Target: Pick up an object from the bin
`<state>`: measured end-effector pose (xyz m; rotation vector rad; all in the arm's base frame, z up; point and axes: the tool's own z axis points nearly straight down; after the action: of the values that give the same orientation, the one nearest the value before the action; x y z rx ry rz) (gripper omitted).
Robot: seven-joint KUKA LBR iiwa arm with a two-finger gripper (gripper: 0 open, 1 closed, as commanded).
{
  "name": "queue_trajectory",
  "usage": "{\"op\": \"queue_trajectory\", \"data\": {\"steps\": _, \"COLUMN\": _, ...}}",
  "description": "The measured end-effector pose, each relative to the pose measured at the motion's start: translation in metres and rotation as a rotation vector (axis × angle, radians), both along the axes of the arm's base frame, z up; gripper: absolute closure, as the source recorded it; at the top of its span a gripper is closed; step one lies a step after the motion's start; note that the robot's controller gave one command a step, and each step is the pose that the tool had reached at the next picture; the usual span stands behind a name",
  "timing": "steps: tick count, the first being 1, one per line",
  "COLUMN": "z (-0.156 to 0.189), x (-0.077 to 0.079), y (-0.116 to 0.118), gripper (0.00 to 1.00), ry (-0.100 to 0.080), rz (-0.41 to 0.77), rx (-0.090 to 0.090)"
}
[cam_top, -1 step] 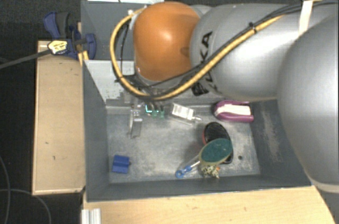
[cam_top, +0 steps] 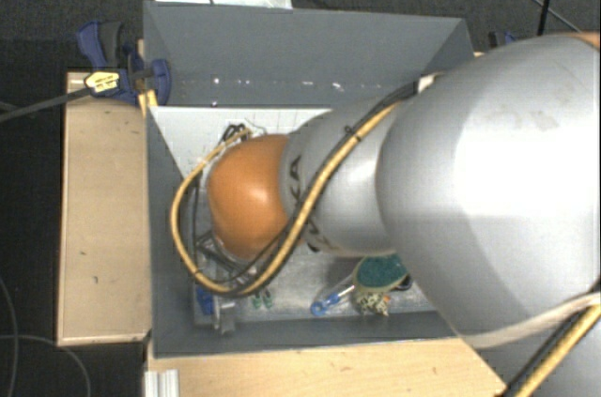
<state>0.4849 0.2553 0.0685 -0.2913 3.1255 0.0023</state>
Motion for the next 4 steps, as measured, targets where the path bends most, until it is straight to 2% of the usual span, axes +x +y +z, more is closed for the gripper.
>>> {"op": "queue_trajectory", "data": {"steps": 1, "z": 0.033, "x": -0.008, "y": -0.001, "gripper": 0.0, "ry": -0.002, "rz": -0.085, "rx": 0.002}}
{"op": "queue_trajectory", "data": {"steps": 2, "z": 0.032, "x": -0.003, "y": 0.0, "gripper": 0.0, "ry": -0.004, "rz": -0.181, "rx": 0.003}}
{"op": "queue_trajectory", "data": {"steps": 3, "z": 0.002, "x": -0.005, "y": -0.004, "gripper": 0.0, "ry": 0.007, "rz": -0.416, "rx": 0.0}}
{"op": "queue_trajectory", "data": {"steps": 4, "z": 0.002, "x": -0.002, "y": 0.0, "gripper": 0.0, "ry": 0.004, "rz": -0.548, "rx": 0.0}}
